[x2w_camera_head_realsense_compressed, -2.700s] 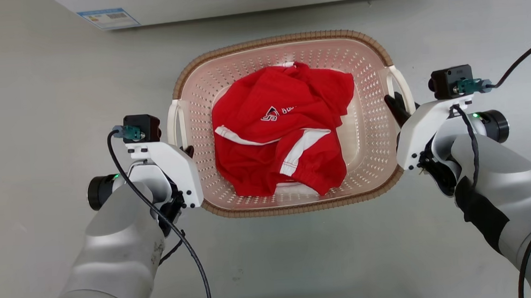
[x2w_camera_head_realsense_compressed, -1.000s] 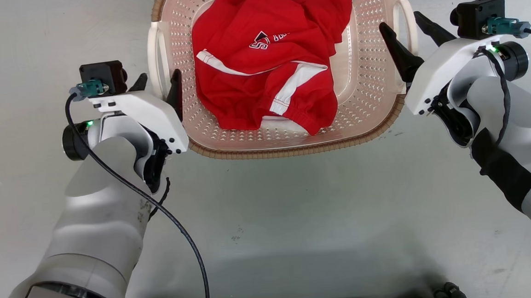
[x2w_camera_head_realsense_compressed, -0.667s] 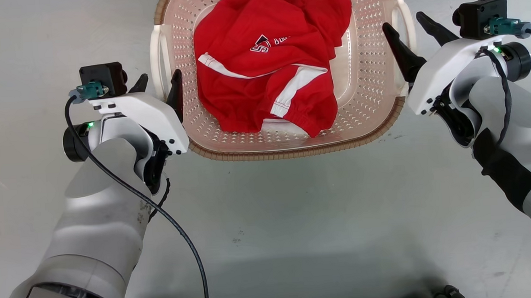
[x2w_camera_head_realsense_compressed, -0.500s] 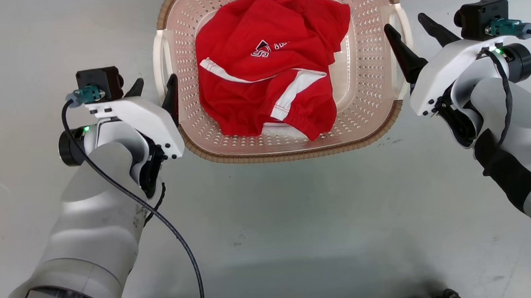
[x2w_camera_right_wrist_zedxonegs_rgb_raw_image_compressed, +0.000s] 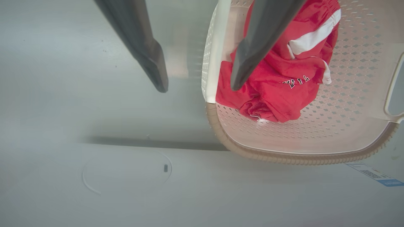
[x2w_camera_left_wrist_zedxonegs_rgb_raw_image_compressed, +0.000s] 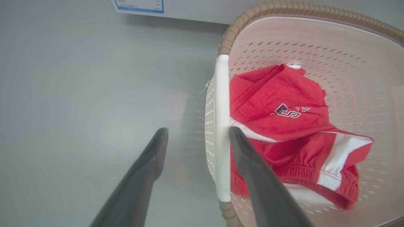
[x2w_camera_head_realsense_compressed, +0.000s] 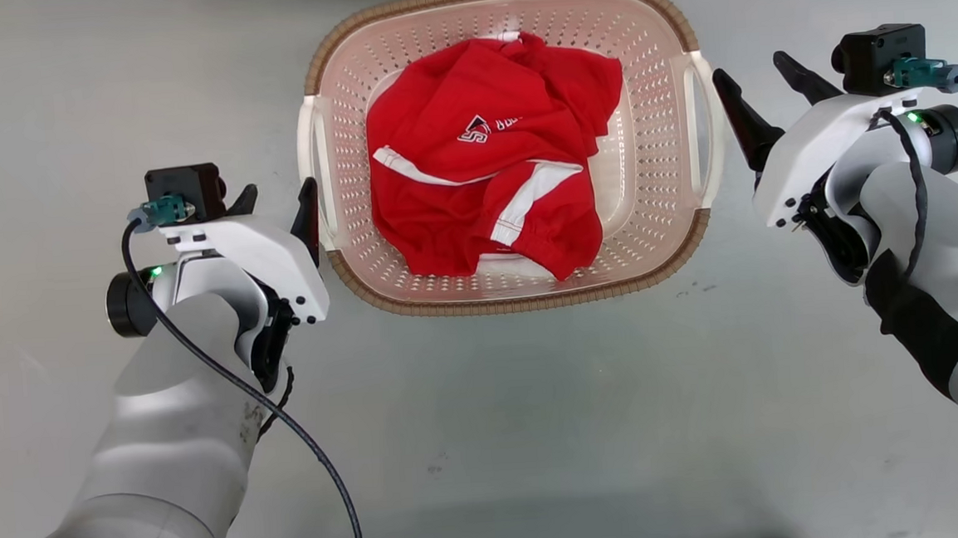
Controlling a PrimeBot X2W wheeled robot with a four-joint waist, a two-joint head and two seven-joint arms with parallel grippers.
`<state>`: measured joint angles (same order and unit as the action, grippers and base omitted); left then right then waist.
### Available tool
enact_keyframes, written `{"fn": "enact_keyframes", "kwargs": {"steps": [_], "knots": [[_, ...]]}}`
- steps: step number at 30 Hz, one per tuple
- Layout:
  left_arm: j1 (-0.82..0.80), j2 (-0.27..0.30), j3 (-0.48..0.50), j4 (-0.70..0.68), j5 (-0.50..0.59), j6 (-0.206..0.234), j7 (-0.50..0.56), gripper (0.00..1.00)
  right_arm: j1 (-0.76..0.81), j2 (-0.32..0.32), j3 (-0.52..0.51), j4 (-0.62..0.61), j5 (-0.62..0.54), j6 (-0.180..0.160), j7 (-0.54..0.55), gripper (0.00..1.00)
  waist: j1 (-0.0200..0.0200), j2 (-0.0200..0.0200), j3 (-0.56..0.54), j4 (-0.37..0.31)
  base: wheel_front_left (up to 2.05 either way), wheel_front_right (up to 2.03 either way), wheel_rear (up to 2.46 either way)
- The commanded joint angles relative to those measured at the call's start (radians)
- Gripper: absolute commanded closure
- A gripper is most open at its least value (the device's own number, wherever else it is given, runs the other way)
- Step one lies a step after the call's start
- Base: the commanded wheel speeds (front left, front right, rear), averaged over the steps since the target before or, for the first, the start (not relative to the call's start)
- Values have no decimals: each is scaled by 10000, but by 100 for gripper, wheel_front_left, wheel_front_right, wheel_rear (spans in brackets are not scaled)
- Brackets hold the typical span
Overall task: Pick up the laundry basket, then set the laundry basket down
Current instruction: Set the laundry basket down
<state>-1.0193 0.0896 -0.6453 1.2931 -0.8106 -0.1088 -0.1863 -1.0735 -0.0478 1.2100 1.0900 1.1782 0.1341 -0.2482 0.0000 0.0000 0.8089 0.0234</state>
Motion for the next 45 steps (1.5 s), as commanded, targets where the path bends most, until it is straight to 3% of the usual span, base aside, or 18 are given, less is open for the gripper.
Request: {"fn": "enact_keyframes", "kwargs": {"steps": [1,18,24,28,36,45], "knots": [[399,439,111,-23,-33,139,-125,0,578,-24,-10,45,59,-34,-135,0,0,0,-212,50,0,0,0],[1234,713,48,-23,-98,250,-440,0,1161,-24,-323,173,-275,-34,-135,0,0,0,-1960,161,0,0,0],[1505,817,-1,-23,-40,231,-618,0,1357,-30,-979,-53,-762,-34,-135,0,0,0,-2756,143,0,0,0],[1649,884,27,-267,87,192,-736,0,1480,-294,-1796,-827,-1571,-34,-135,0,0,0,-3336,192,0,0,0],[2679,1663,807,-2623,1005,612,-752,0,2546,-960,-3619,-2969,-3407,-34,-135,0,0,0,-4598,345,0,0,0],[4977,2402,2018,-5381,1819,1046,-753,0,4479,-1419,-5411,-5123,-4532,-34,-135,0,0,0,-5941,320,0,0,0]]}}
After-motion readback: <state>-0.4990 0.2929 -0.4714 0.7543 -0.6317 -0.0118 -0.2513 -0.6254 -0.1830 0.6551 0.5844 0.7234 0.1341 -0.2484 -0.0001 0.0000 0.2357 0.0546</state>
